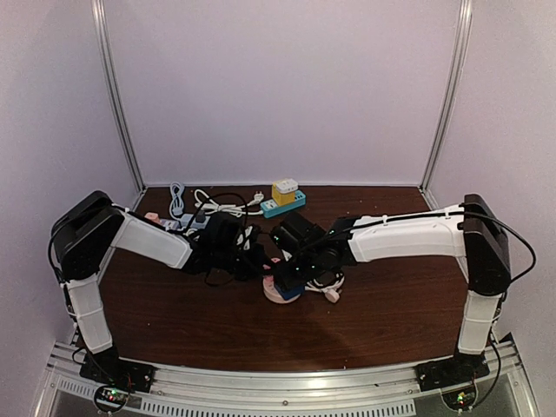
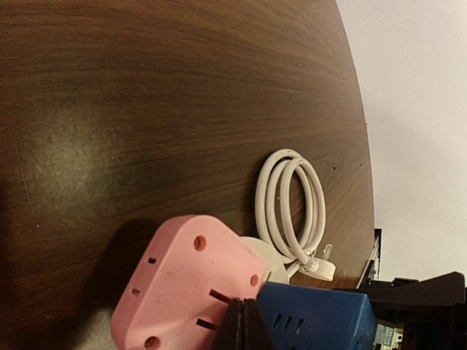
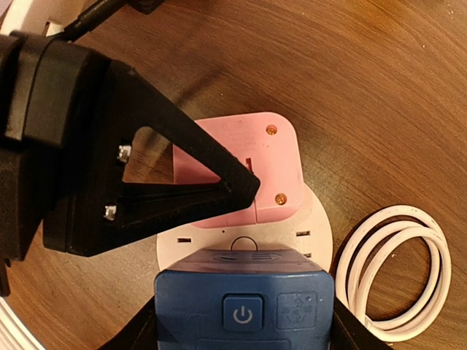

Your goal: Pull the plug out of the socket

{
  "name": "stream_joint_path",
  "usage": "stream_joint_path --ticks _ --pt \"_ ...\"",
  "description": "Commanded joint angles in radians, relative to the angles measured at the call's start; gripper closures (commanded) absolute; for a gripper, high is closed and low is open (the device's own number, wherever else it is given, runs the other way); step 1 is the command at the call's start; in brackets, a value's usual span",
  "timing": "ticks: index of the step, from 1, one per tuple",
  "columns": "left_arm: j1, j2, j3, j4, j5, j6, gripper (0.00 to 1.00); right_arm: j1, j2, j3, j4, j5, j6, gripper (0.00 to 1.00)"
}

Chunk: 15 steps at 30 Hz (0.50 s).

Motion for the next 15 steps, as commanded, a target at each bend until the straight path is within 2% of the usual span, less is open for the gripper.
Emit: stream_joint_path --ticks 1,4,6,15 --pt "-0.010 0.100 -0.102 -0.362 -0.066 0.010 1.00 0.054 0.026 0.081 0.010 0.256 -0.021 0.76" --pt "-0.011 0.103 -0.115 -0.356 -0.068 0.006 1.00 0.069 0.038 0.091 -0.025 0.342 -0.008 0.77" --pt "-0.011 0.102 -0.120 -0.356 -0.067 0.006 1.00 0.056 0.010 0.059 0.006 0.337 0.005 0.77" --pt "-0.011 0.102 -0.131 -0.360 -0.086 0.005 1.00 -0.077 -0.097 -0.074 0.137 0.031 0.104 0.77"
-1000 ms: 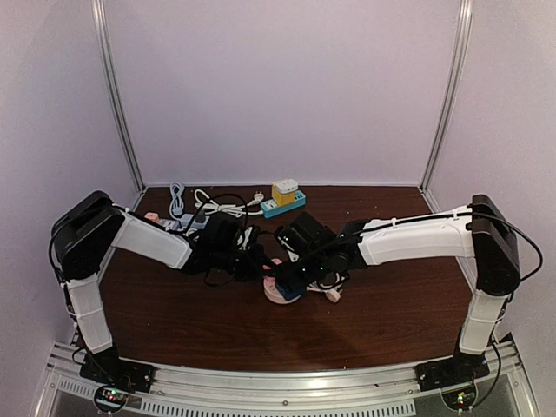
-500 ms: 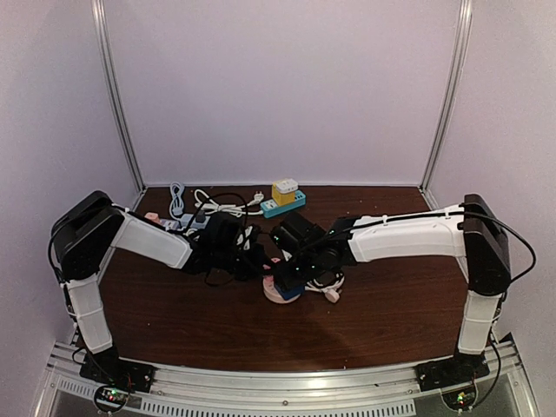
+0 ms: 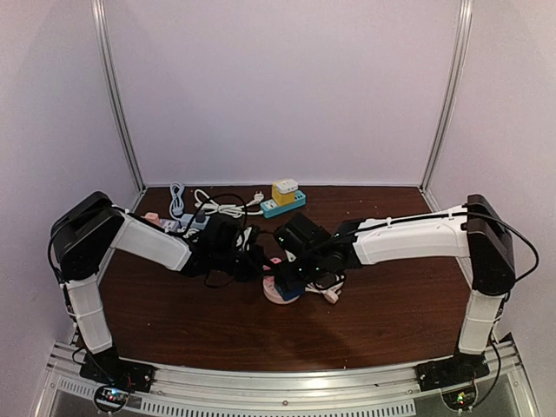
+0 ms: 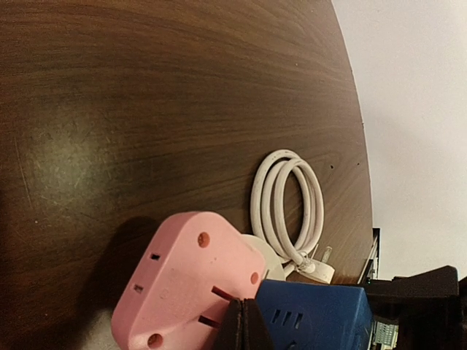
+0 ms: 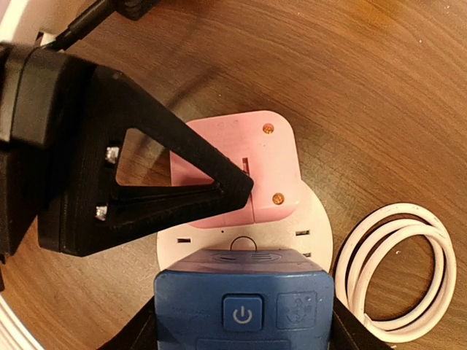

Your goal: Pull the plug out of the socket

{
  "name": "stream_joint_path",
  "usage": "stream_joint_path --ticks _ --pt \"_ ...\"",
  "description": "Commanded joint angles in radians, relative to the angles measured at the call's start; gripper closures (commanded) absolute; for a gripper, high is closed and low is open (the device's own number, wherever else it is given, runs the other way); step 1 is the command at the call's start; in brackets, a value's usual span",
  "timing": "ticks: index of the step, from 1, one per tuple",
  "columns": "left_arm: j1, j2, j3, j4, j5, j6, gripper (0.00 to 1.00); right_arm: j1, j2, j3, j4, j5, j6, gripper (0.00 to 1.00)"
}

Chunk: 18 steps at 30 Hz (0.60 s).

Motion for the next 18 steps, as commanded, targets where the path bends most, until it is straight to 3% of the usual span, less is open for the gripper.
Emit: stream_joint_path --ticks 1,5,14,18 --pt "-0.010 0.108 -0.104 -0.398 -0.087 0.006 1.00 -0.104 -0.094 -0.047 0.114 -0.035 0.082 0.77" --pt "-0.012 0.108 -0.097 -0.404 -0.092 0.005 1.00 -0.084 -0.090 -0.025 0.095 0.014 0.062 0.77" --pt "-0.017 0.108 -0.111 -0.401 -0.103 -0.011 1.00 0.073 0.027 0.149 -0.087 0.382 -0.048 0.78" --pt "-0.017 0.108 -0.111 -0.405 -0.105 -0.012 1.00 0.069 0.018 0.131 -0.075 0.379 -0.026 0.79"
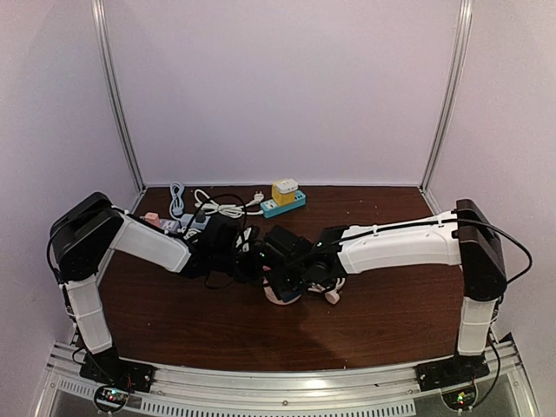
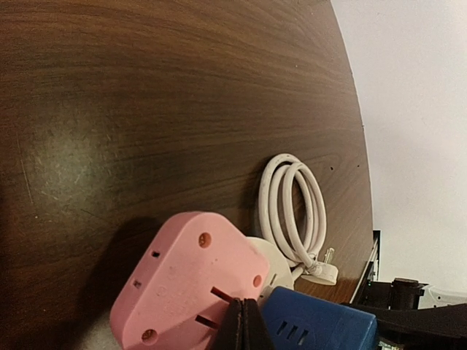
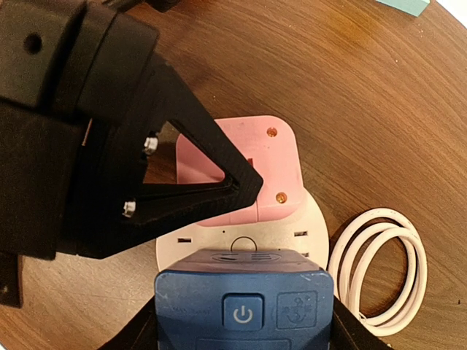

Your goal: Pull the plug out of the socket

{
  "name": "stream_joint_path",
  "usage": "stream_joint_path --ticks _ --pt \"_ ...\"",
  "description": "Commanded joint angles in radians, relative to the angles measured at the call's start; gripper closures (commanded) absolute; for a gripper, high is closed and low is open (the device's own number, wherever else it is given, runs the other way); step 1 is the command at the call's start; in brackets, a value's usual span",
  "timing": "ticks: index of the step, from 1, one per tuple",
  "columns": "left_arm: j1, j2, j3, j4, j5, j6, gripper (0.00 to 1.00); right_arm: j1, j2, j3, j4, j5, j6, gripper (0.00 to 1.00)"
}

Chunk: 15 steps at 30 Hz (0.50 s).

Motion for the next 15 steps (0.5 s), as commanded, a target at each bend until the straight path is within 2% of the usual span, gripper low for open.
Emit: stream_joint_path --ticks 1,5,15 --pt "-0.008 0.113 -0.100 -0.421 -0.086 -0.001 1.00 -0.020 -0.052 0.020 0.045 0.183 -0.006 0.79" --pt "-0.008 0.112 -0.102 -0.432 -0.095 0.001 1.00 -0.070 -0.121 -0.048 0.115 0.088 0.027 0.79" --pt "-0.009 0.113 -0.087 -0.462 -0.118 0.010 1.00 -0.146 -0.158 -0.064 0.118 -0.101 0.101 0.80"
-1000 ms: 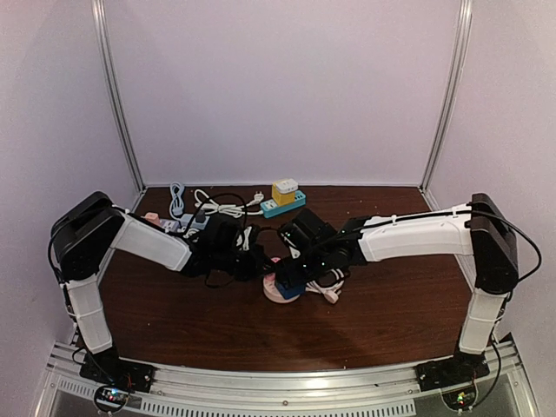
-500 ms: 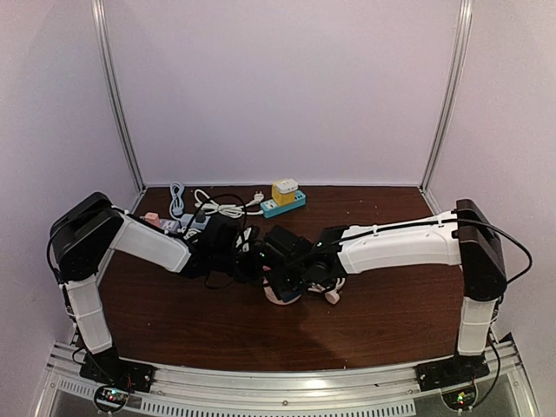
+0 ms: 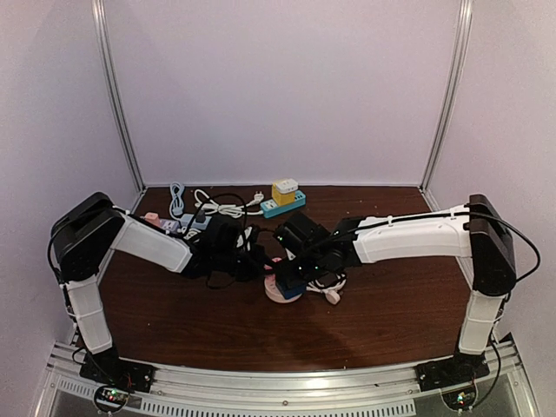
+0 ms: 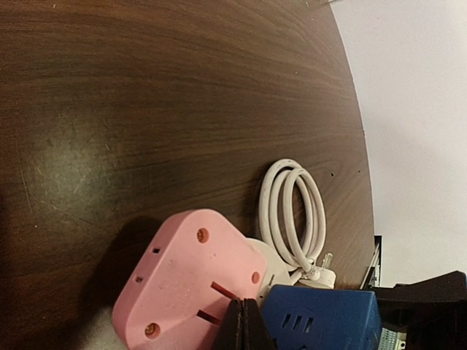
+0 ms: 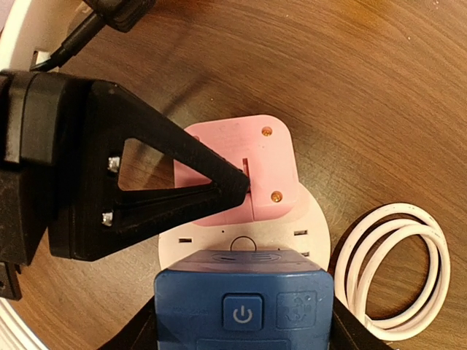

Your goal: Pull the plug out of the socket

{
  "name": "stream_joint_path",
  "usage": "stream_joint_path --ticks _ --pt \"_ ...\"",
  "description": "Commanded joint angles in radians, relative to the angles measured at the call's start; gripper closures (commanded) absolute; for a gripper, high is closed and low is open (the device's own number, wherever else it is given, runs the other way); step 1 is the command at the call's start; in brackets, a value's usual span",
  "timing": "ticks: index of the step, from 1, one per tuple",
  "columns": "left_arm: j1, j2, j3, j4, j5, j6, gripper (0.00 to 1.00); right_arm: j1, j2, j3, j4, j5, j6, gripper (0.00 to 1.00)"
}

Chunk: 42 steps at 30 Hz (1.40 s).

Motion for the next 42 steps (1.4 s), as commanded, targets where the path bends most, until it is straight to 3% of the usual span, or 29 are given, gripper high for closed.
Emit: stream_joint_path --ticks 1,16,32,42 --pt "-0.006 0.111 -0.091 -0.470 -0.095 0.013 1.00 -0.067 -0.093 0.019 0.034 0.071 0.065 0.80" --pt "-0.016 0.111 -0.098 -0.479 -0.102 0.011 1.00 0.021 0.060 0.204 -0.132 0.285 -0.018 0.81" --pt "-0.026 0.114 -0.098 -0.480 -0.110 0.013 1.00 -0.121 0.021 0.076 -0.017 -0.022 0.054 0.79" --pt "-0.026 0.114 -0.105 -0.479 -0.119 0.008 1.00 -0.024 -0.018 0.089 -0.008 0.185 -0.002 0.81"
